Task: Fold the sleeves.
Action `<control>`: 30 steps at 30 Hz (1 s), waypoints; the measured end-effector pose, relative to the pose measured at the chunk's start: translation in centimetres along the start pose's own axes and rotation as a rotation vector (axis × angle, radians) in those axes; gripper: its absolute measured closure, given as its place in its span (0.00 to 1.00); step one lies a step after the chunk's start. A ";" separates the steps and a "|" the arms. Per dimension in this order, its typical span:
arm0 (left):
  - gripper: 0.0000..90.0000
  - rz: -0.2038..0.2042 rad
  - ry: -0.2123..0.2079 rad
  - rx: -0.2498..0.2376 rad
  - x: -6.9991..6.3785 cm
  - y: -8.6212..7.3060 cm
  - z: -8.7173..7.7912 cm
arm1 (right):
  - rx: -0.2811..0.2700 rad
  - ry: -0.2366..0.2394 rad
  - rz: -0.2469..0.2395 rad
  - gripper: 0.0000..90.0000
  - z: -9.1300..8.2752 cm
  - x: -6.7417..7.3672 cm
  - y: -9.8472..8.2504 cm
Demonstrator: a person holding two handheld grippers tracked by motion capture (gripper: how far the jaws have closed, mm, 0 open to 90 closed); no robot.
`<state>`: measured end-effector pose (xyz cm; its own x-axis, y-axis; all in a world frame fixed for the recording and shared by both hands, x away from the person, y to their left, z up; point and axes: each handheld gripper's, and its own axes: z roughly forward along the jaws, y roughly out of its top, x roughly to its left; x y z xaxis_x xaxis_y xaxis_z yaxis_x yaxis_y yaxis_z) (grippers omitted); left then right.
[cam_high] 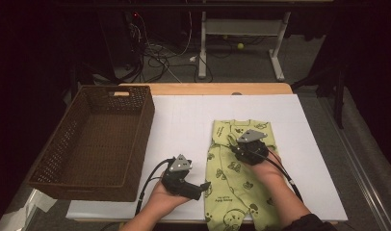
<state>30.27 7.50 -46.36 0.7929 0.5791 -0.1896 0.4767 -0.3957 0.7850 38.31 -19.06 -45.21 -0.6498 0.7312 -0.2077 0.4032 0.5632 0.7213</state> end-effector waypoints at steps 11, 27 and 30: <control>0.00 -0.011 -0.010 0.026 0.1 0.0 0.4 | -0.028 0.011 0.136 0.36 -2.7 -2.1 -1.9; 0.00 -0.027 0.003 0.063 0.2 -0.1 0.9 | -0.082 -0.051 0.262 0.00 -9.0 -4.2 -8.9; 0.01 -0.027 0.005 0.070 0.2 -0.1 1.0 | -0.076 -0.055 0.251 0.00 -9.8 -3.9 -9.7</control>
<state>30.76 6.95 -47.06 0.7777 0.5935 -0.2071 0.5232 -0.4285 0.7366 30.68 -31.14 -44.93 -0.4988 0.8652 -0.0506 0.4961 0.3329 0.8019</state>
